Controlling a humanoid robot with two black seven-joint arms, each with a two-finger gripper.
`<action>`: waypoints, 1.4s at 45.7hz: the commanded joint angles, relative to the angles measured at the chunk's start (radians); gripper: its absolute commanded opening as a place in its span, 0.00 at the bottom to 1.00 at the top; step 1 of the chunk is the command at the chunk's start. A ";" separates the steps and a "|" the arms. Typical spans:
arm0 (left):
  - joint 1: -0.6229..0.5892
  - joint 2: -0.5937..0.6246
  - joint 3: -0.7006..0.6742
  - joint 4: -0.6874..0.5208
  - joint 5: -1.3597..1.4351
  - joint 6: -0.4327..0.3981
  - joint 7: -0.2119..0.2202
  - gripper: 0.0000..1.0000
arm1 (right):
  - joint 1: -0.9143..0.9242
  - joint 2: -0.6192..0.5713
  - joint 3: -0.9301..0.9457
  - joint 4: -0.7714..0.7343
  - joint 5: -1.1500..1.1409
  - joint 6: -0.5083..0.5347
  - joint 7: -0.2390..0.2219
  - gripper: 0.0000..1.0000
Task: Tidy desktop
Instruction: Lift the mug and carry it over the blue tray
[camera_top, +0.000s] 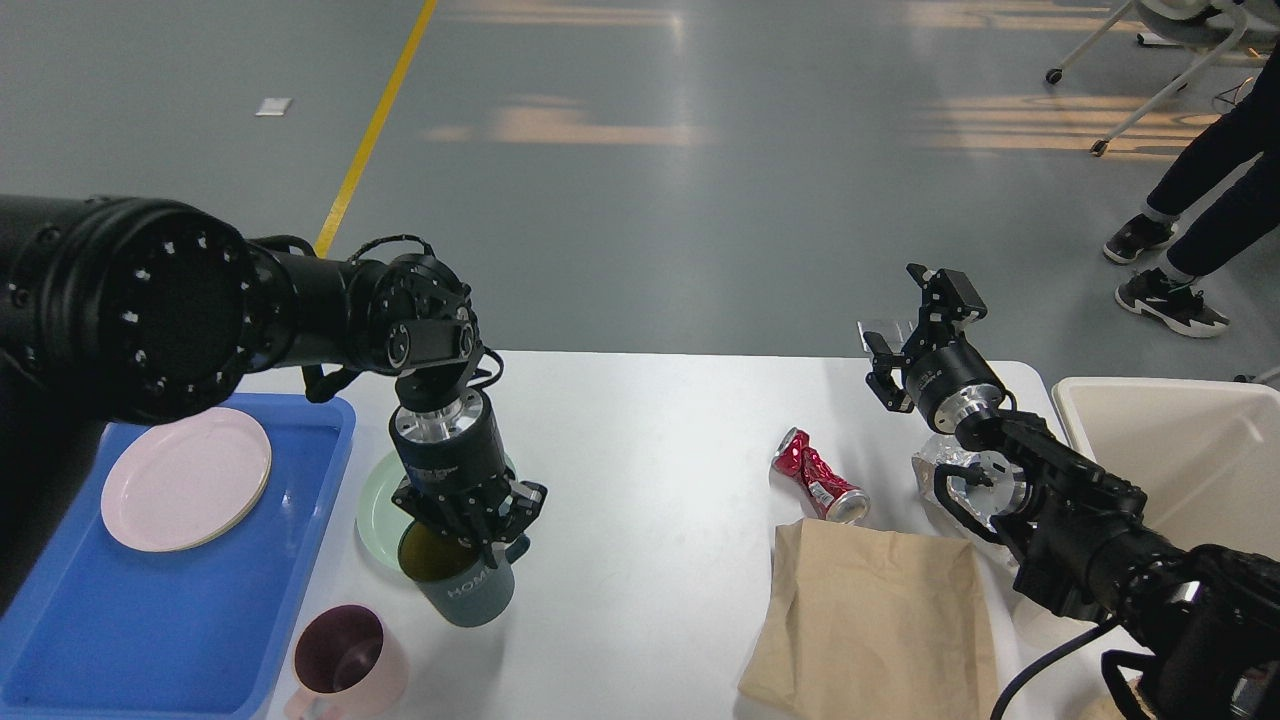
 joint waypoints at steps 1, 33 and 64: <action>-0.070 0.029 -0.023 -0.009 -0.010 -0.001 -0.002 0.00 | 0.000 0.000 0.000 0.000 0.000 0.000 0.000 1.00; -0.458 0.164 -0.040 -0.330 -0.010 -0.001 0.002 0.00 | 0.000 0.000 0.000 0.000 0.000 0.000 0.000 1.00; -0.475 0.463 0.354 -0.336 0.012 -0.001 0.015 0.00 | 0.000 0.000 0.000 -0.001 0.000 0.000 0.000 1.00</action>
